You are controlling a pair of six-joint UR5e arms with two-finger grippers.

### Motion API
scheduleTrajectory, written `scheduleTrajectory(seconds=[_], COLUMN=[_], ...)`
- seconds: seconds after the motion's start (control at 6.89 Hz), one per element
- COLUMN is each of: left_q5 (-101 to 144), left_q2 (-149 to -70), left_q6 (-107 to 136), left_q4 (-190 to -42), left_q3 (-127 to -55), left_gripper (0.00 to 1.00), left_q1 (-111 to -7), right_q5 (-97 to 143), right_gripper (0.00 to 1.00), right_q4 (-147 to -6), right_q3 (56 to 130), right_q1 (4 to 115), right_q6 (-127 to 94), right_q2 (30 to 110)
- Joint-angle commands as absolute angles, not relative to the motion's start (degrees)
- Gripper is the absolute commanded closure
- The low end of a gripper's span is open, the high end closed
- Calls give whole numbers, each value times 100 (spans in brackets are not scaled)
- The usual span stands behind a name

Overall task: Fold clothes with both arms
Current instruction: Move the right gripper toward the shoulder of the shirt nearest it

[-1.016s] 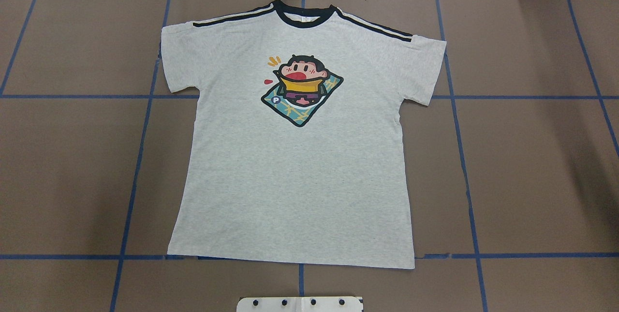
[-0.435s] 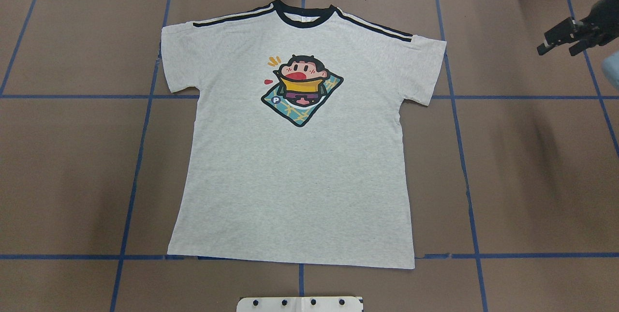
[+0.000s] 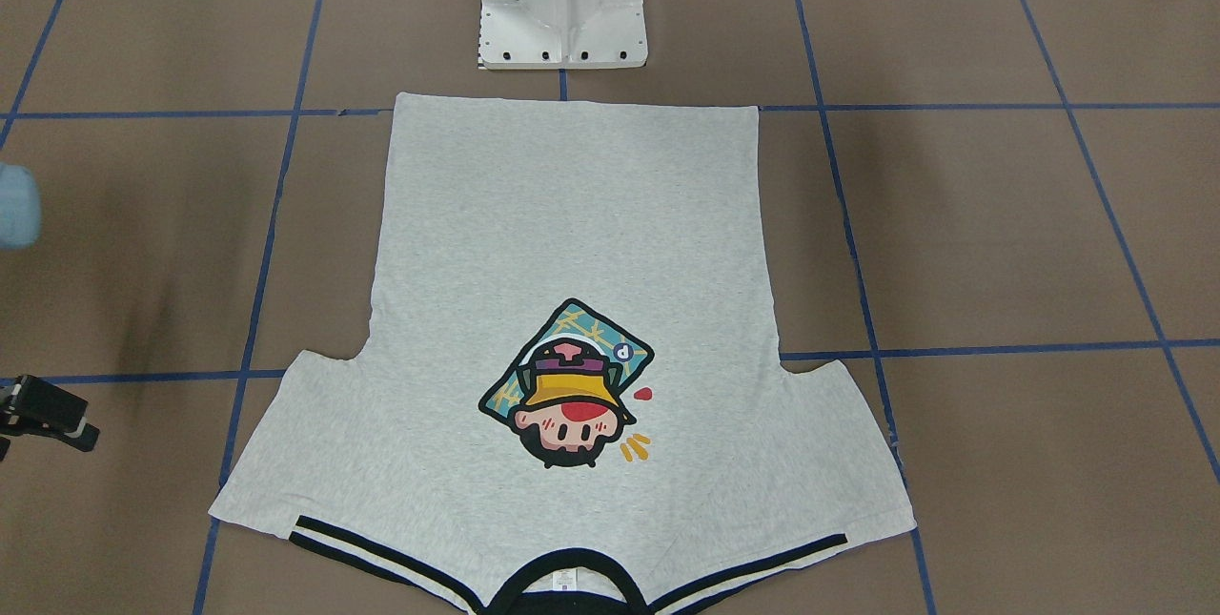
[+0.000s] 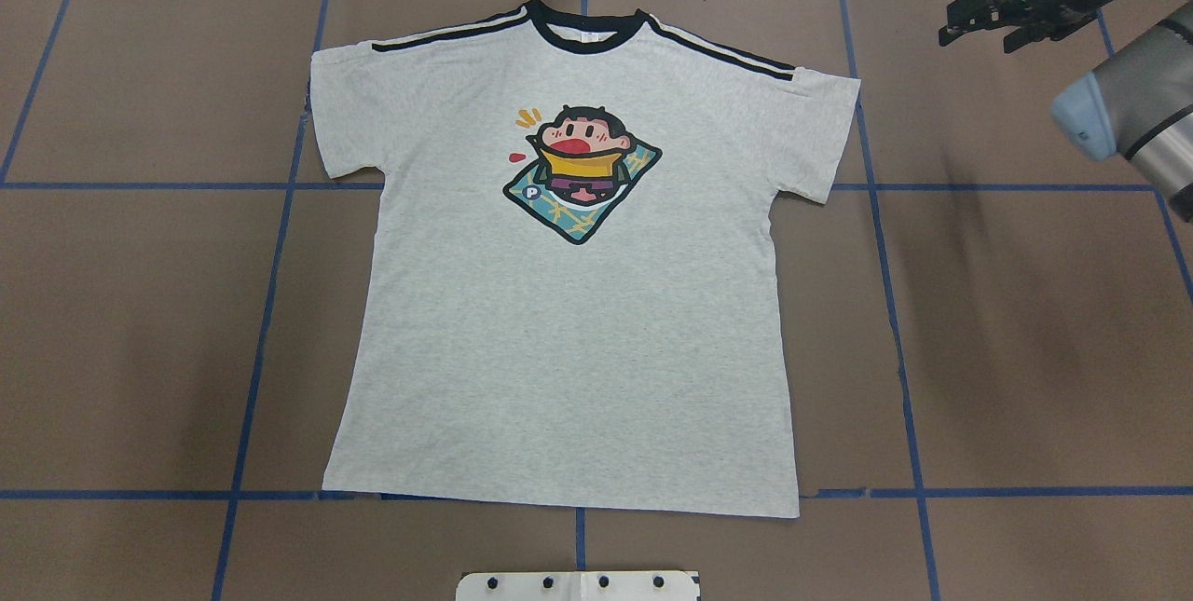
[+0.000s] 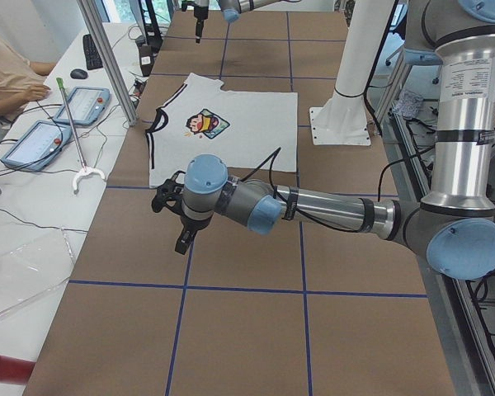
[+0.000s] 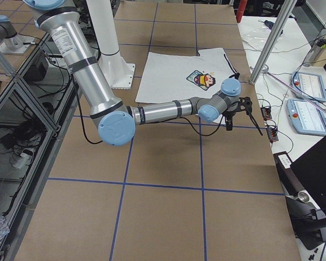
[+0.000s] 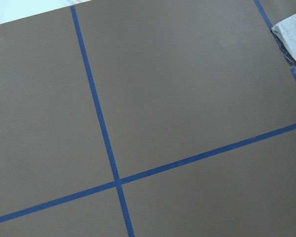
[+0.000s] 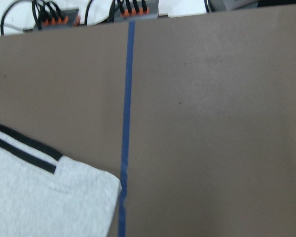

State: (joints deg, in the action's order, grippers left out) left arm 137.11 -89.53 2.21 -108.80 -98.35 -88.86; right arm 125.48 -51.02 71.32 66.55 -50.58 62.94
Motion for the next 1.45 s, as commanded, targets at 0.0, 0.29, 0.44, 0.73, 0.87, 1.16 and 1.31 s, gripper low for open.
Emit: scheduleTrajectory(seconds=[0.0,0.29,0.44,0.73,0.87,1.16,1.31], left_q5=[13711,13711,13711,13956,13957,13957,13957], left_q2=[-8956,-8956,-8956,-8939,-8938,-8930,-8930], left_q6=[316,343,343,343,343,343,343], left_q4=[-11134,-11144,-11136,-11144,-11145,-11145,-11145], left_q3=[-9774,-9791,-9782,-9774,-9747,-9747,-9756], left_gripper=[0,0,0,0,0,0,0], left_q1=[-8886,-8886,-8886,-8886,-8886,-8886,-8886], right_q5=[11080,10154,9943,9932,9932,10080,10159], right_gripper=[1,1,1,1,2,12,21], right_q4=[-3842,-3455,-3437,-3445,-3454,-3445,-3445], right_q3=[6813,6225,5753,5291,5282,5326,5431], right_q1=[5875,5511,5467,5432,5397,5362,5361], right_q6=[-6468,-6827,-6855,-6890,-6891,-6899,-6917], right_q2=[6206,5977,5629,5344,5344,5423,5466])
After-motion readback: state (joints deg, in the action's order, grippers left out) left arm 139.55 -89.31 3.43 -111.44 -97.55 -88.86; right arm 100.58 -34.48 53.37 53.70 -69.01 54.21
